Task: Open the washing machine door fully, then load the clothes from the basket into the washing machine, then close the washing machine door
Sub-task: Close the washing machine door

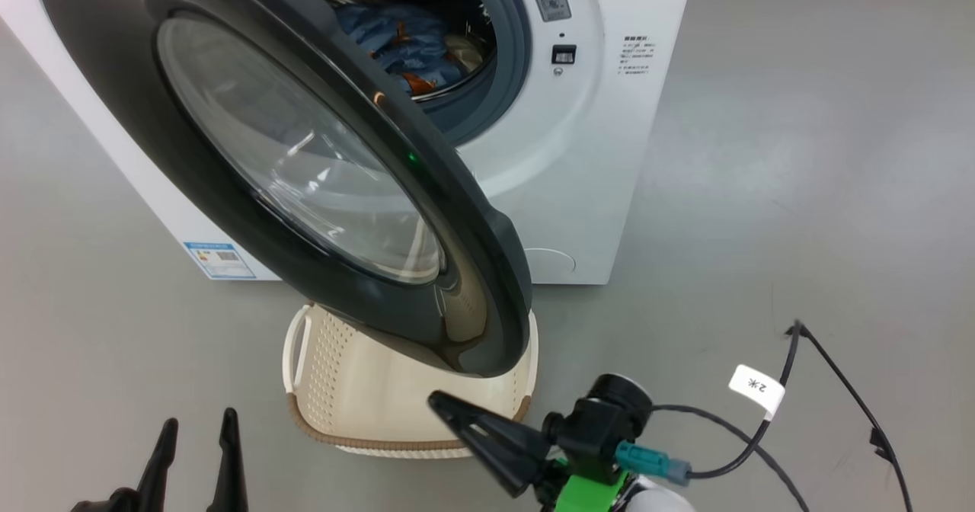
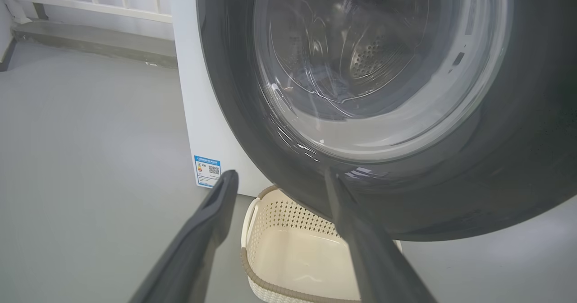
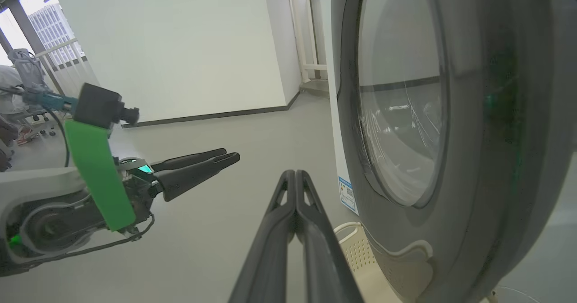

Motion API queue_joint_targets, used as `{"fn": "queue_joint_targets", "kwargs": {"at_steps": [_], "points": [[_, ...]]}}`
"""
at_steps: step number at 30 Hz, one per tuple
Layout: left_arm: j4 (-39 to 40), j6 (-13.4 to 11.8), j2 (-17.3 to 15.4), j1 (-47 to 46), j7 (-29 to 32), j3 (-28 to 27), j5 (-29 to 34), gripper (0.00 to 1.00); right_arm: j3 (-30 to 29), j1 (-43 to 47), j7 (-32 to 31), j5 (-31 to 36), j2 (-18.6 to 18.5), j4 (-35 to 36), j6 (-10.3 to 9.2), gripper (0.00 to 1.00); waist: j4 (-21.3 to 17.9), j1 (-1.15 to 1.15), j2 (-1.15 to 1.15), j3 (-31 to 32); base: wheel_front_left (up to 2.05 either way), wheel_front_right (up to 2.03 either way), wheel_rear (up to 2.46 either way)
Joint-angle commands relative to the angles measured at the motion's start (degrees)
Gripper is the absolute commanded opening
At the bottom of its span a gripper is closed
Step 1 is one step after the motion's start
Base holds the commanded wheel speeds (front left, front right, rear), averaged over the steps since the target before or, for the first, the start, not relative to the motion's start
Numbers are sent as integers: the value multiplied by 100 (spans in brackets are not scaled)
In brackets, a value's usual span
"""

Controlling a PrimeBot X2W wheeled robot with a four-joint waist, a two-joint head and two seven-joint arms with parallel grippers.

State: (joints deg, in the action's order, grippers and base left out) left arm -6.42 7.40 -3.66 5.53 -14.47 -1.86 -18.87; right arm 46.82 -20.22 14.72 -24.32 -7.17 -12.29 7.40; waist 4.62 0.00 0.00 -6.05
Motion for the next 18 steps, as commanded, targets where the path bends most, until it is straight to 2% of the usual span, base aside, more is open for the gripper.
{"fn": "queue_joint_targets", "kwargs": {"at_steps": [1, 6, 18], "points": [[106, 9, -41, -274, -52, -157, 16, 100, -29, -1, 28, -47, 128, 16, 9, 0, 5, 0, 0, -49, 0, 0, 0], [89, 9, -40, -369, -52, -125, 0, 100, -300, -144, 28, -32, 188, -388, 9, 0, 44, 0, 0, -167, 0, 0, 0], [93, 9, -32, -509, -52, -37, -28, 100, -954, -559, 28, 30, 293, -756, 9, 0, 161, 0, 0, -343, 0, 0, 0]]}}
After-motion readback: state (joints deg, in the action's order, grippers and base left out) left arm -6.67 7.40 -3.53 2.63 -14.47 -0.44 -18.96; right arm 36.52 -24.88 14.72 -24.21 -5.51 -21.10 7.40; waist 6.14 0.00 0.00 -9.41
